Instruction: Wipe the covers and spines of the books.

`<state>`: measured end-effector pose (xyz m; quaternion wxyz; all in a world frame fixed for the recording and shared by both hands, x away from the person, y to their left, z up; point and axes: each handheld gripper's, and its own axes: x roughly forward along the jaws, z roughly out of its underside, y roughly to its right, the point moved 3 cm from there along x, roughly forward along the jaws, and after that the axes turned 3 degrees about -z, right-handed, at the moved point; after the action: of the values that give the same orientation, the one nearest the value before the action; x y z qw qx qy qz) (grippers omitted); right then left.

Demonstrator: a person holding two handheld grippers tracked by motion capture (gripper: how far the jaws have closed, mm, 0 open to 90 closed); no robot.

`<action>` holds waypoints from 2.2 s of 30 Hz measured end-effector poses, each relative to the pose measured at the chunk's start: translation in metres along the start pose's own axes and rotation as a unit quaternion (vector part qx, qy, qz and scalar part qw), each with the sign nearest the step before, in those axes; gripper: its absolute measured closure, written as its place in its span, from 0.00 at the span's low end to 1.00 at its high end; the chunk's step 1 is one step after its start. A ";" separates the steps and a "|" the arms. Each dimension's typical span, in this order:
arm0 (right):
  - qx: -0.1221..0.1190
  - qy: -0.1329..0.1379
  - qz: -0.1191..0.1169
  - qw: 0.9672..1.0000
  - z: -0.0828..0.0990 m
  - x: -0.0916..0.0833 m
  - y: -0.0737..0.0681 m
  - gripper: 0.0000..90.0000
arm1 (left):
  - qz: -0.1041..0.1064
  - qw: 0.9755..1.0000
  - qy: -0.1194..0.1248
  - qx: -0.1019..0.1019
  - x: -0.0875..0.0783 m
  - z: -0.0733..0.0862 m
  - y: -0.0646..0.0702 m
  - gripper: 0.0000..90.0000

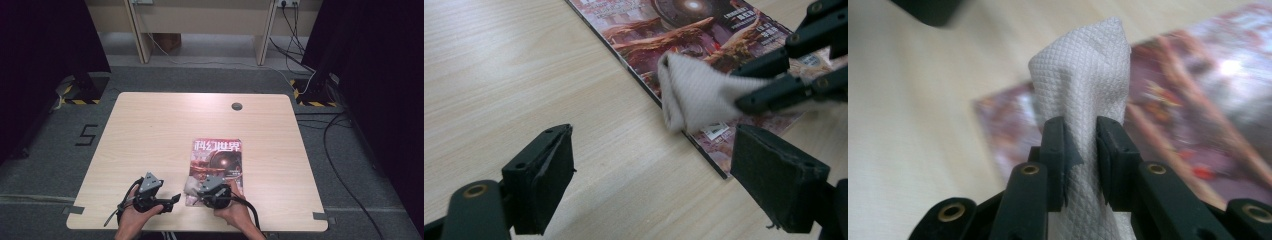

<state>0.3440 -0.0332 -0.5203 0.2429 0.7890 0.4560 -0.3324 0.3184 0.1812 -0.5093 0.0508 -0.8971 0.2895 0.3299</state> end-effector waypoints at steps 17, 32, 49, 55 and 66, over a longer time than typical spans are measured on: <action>-0.047 0.012 -0.046 0.998 -0.023 0.018 -0.043 0.84 | -0.018 1.000 0.015 -0.014 -0.003 -0.003 -0.010 0.19; -0.036 0.016 -0.044 0.998 -0.023 0.019 -0.041 0.85 | -0.020 1.000 0.019 -0.014 -0.004 -0.004 -0.009 0.19; 0.027 0.002 0.007 1.000 0.019 -0.016 0.011 0.85 | -0.015 1.000 0.014 -0.011 -0.002 -0.003 -0.006 0.19; 0.043 0.001 0.027 0.999 0.031 -0.025 0.024 0.85 | -0.010 1.000 0.010 -0.008 0.000 -0.003 -0.004 0.19; 0.048 0.009 0.012 0.999 0.039 -0.032 0.022 0.85 | -0.007 1.000 0.003 -0.003 0.002 -0.001 -0.002 0.19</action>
<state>0.3401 -0.0879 -0.5205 0.2046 0.8081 0.4322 -0.3438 0.3215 0.1812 -0.5101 0.0497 -0.9003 0.2820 0.3279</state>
